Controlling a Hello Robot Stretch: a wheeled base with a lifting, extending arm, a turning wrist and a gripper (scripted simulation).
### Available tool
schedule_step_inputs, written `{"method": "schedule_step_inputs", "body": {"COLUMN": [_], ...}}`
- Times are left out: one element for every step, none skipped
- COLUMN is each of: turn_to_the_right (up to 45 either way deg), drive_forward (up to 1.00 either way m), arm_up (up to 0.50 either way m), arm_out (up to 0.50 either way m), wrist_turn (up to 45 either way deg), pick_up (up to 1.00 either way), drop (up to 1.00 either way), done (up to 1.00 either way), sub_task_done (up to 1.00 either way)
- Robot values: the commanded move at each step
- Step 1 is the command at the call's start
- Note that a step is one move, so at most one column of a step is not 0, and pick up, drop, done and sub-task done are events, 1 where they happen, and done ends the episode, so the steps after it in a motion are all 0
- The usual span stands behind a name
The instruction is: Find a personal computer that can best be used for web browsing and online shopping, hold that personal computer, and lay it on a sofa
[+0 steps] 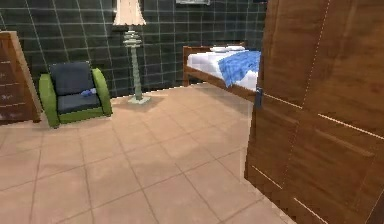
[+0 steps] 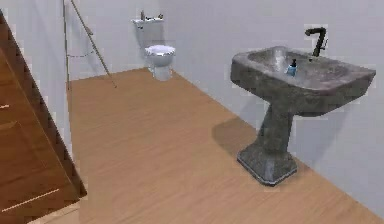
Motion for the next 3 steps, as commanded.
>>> {"method": "schedule_step_inputs", "body": {"turn_to_the_right": [0.0, 0.0, 12.0], "drive_forward": [1.0, 0.55, 0.0], "arm_up": [0.0, 0.0, 0.0], "arm_out": [0.0, 0.0, 0.0], "wrist_turn": [0.0, 0.0, 0.0], "pick_up": [0.0, 0.0, 0.0], "drop": [0.0, 0.0, 0.0], "done": [0.0, 0.0, 0.0], "sub_task_done": [0.0, 0.0, 0.0]}}
